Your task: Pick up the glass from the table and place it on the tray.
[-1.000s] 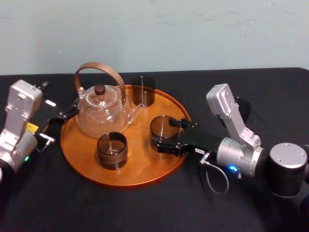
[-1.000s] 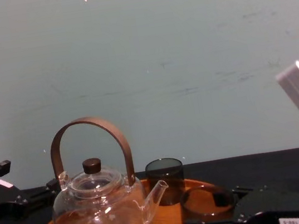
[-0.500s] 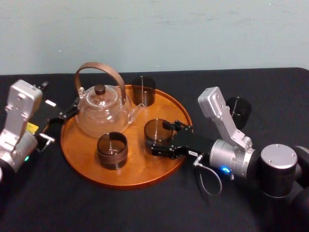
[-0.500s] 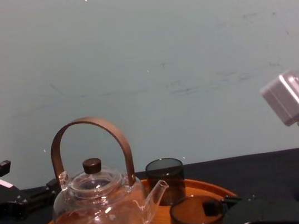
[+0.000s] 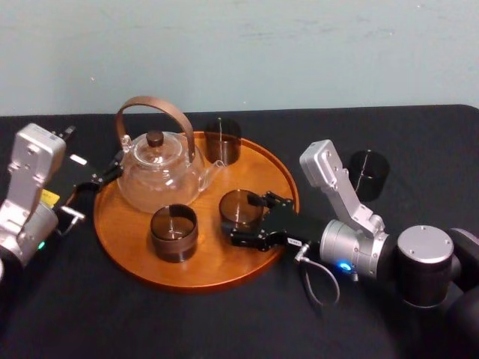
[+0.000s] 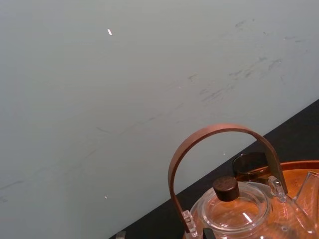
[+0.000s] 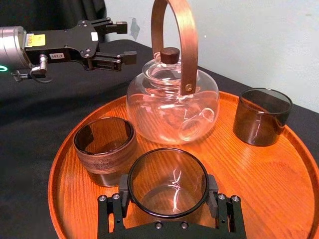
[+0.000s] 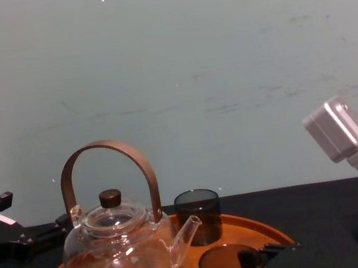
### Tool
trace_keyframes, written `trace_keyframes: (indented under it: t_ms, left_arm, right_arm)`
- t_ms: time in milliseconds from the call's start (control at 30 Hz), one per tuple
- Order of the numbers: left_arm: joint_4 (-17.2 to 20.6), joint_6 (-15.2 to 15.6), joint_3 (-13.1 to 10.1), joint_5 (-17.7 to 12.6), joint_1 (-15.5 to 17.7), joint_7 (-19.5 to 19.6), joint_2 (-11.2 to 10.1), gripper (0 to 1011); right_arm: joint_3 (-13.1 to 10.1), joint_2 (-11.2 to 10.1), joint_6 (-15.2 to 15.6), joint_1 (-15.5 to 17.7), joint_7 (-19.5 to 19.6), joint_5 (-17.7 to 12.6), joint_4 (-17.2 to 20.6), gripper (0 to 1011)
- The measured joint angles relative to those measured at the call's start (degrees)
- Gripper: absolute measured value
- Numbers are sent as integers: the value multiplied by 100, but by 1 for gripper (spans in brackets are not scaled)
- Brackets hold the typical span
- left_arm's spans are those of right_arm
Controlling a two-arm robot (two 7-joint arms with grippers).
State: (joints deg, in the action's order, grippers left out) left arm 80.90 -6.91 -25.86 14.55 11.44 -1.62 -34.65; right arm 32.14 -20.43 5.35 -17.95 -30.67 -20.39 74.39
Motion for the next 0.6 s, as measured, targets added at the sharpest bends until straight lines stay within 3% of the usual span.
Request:
trace_keyframes:
  t_ms: [600]
  left_arm:
    - [0, 0, 0, 0, 0, 0, 0, 1002]
  right_arm:
    - [36, 39, -6, 1, -43, 25, -69, 905]
